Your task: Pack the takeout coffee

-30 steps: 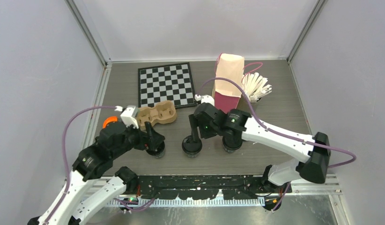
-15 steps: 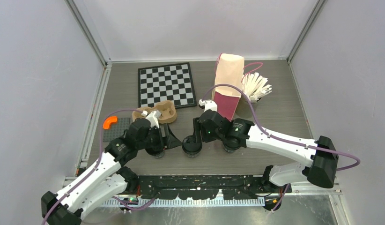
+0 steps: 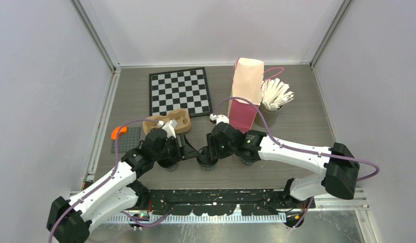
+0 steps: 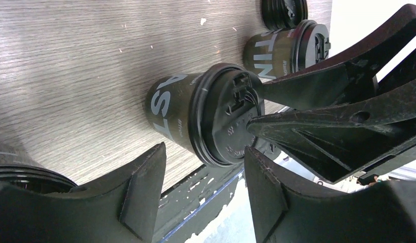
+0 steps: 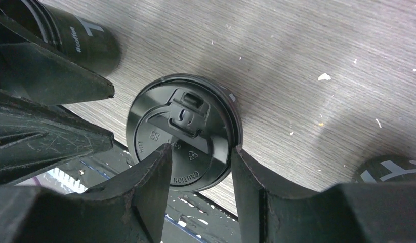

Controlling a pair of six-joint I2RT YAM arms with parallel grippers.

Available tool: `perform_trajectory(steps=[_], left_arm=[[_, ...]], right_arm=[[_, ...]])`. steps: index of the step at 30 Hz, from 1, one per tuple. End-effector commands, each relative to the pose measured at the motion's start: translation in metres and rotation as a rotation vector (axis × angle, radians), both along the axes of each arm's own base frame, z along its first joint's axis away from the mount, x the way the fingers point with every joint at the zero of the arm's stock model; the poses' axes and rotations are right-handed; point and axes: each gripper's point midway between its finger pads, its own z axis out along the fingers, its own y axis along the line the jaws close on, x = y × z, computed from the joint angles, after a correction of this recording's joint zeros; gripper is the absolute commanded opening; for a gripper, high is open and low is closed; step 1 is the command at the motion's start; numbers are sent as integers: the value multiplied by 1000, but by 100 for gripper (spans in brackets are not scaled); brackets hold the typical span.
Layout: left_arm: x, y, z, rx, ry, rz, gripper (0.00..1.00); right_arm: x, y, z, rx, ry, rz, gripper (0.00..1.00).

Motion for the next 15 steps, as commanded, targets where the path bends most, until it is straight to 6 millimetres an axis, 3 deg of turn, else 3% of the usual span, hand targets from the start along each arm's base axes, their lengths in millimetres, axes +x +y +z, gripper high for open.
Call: perform_trajectory(steps=[1, 8, 15], left_arm=[[4, -12, 5, -50, -27, -29, 58], [0, -15, -9, -34, 4, -58, 51], [-1, -18, -17, -34, 16, -74, 38]], right_arm=[[-1, 7, -4, 22, 20, 6, 51], [-4, 1, -16, 6, 28, 2, 49], [-3, -5, -15, -1, 11, -9, 49]])
